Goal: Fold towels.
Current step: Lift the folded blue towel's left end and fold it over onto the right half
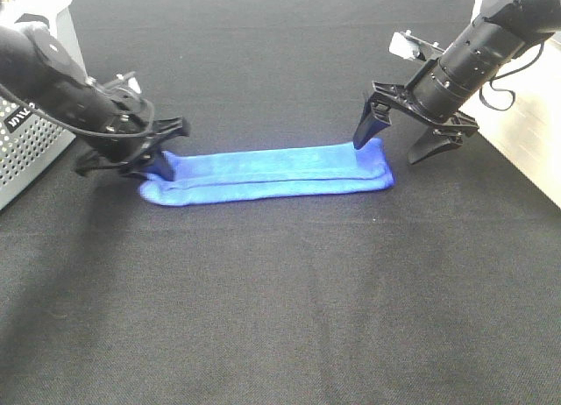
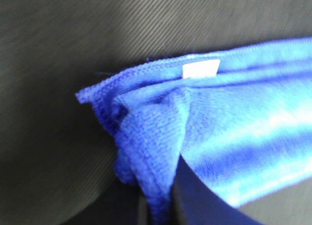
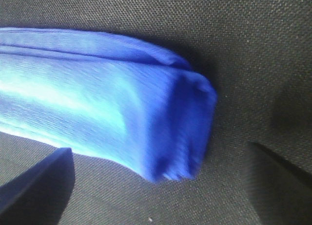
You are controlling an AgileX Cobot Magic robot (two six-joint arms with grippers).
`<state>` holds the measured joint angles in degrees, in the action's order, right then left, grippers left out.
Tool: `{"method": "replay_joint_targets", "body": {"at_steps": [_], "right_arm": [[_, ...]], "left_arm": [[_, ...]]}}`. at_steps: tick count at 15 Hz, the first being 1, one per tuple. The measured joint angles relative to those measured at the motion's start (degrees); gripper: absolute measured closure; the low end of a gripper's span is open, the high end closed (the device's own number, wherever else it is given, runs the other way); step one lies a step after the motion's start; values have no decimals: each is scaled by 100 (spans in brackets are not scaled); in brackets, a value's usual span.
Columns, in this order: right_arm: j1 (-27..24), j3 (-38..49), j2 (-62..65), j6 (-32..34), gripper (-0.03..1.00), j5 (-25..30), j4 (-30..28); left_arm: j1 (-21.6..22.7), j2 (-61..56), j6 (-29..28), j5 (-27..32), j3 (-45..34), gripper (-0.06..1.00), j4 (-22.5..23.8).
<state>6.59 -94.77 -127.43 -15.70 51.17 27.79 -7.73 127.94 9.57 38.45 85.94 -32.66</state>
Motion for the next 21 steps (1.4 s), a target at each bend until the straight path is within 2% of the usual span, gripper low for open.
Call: {"method": "replay_joint_targets", "body": {"at_steps": [3, 4, 6, 9, 13, 16, 18, 20, 21], "right_arm": [[0, 0, 0, 0, 10, 115, 6], [0, 0, 0, 0, 10, 115, 6], [0, 0, 0, 34, 10, 138, 115], [0, 0, 0, 29, 10, 309, 407], [0, 0, 92, 34, 10, 395, 458], [0, 0, 344, 34, 10, 395, 458], [0, 0, 418, 34, 10, 407, 453], [0, 0, 418, 34, 10, 424, 447], [0, 0, 418, 34, 10, 424, 447]], "left_arm": [[212, -693, -808, 321, 11, 89, 1192], [212, -693, -808, 321, 11, 89, 1192], [183, -1020, -1192, 710, 241, 89, 1513], [-298, -1106, -1679, 1455, 854, 89, 1507], [-1163, -733, -2418, 1507, 1455, 89, 1478], [-1587, -92, -2853, 1478, 2120, 87, 1438], [-1805, 350, -3128, 1387, 2613, 79, 1432], [-1971, 676, -3306, 1163, 2951, 61, 1358], [-1971, 676, -3306, 1163, 2951, 61, 1358]]}}
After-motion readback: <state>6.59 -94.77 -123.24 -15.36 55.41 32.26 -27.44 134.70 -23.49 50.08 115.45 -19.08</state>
